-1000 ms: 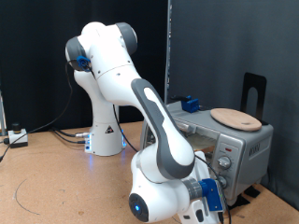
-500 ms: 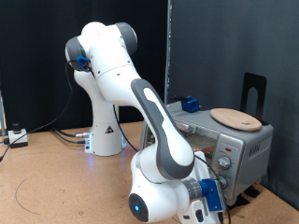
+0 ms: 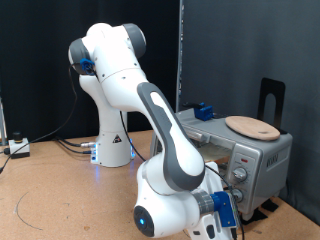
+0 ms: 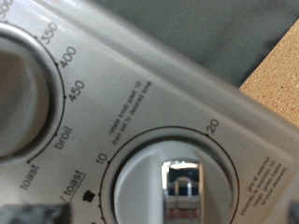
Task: Make a piece of toast with the oven
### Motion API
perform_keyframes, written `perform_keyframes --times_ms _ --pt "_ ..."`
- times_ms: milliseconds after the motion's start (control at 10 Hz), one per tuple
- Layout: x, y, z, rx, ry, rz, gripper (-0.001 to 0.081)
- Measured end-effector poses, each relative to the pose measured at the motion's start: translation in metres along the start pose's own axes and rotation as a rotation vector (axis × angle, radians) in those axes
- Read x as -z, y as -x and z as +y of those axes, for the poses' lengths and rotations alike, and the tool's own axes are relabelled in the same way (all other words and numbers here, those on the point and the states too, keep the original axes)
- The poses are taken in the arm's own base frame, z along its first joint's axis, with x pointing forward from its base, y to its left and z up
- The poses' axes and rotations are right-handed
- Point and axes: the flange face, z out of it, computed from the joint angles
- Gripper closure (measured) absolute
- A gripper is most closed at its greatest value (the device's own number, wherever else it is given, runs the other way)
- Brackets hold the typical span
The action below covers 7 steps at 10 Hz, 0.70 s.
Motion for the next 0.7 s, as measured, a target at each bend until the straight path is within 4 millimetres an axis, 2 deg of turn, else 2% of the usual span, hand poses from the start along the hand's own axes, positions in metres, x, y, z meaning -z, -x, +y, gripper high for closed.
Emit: perform_keyframes --times_ms 100,200,300,400,500,700 --pt "0.005 0.001 0.0 -0.016 -0.006 -0.003 0.035" --pt "0.014 0.004 -0.002 -0.033 -0.016 -0.01 0.0217" --pt "0.028 0.006 -0.005 -0.049 -0.023 -0.005 0.0217" --pt "0.044 0.009 -0.009 -0.071 -0.02 0.003 0.0047" --pt "0.06 0.012 -0.012 -0.088 -0.011 0.012 0.0012" --pt "0.092 0.02 -0.017 -0.151 0.007 0.019 -0.0001"
